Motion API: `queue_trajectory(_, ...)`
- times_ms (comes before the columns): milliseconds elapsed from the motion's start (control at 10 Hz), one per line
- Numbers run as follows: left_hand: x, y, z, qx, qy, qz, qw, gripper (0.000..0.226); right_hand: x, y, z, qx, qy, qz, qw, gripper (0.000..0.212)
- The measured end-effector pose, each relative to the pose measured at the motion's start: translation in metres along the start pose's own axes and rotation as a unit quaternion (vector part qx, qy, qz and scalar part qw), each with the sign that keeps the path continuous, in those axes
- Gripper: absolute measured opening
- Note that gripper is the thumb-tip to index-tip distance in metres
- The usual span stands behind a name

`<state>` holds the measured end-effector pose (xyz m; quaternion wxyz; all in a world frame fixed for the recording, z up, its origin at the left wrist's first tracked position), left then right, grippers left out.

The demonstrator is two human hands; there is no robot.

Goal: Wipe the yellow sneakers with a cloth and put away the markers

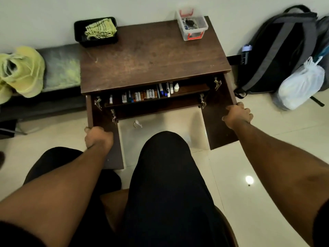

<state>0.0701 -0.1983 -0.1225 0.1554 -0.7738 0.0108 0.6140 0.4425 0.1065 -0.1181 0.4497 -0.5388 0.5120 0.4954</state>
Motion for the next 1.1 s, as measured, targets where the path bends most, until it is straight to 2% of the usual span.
queue_trajectory(200,-0.001,-0.011,-0.002,-0.063,-0.057,-0.104,0.991,0.031,0.011,0.056,-0.032,-0.027,-0.053,0.17,0.984,0.043)
queue_trajectory(400,0.018,-0.06,-0.01,-0.043,-0.049,-0.254,0.965,0.031,0.018,0.117,-0.029,0.08,-0.05,0.328,0.94,0.051)
queue_trajectory(500,0.035,-0.086,0.003,-0.018,-0.031,-0.283,0.959,0.03,0.029,0.141,-0.02,0.113,-0.033,0.378,0.918,0.061)
queue_trajectory(600,0.057,-0.104,0.01,0.031,-0.019,-0.247,0.968,0.036,0.045,0.167,-0.011,0.132,-0.039,0.417,0.899,0.065)
queue_trajectory(700,0.072,-0.116,0.017,0.055,-0.046,-0.336,0.939,0.041,0.06,0.193,0.002,0.136,-0.067,0.441,0.885,0.061)
queue_trajectory(800,0.088,-0.124,0.029,0.037,-0.064,-0.444,0.893,0.047,0.069,0.213,0.016,0.142,-0.09,0.447,0.879,0.056)
queue_trajectory(900,0.092,-0.133,0.036,0.036,-0.045,-0.443,0.895,0.05,0.068,0.227,0.017,0.165,-0.073,0.458,0.871,0.06)
queue_trajectory(1000,0.079,-0.129,0.043,0.061,-0.014,-0.409,0.91,0.052,0.059,0.238,-0.001,0.213,-0.002,0.439,0.873,0.057)
queue_trajectory(1100,0.051,-0.126,0.052,0.096,0.051,-0.333,0.937,0.051,0.049,0.268,-0.034,0.188,0.12,0.403,0.888,0.049)
Point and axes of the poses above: each hand's wrist, its own z-axis towards the middle knuckle, its own x-axis out of the palm, y = z × x, the point moved 5 cm from there along z, towards the middle knuckle, and after that the axes turned 12 degrees about -y, right-handed, at the moved point
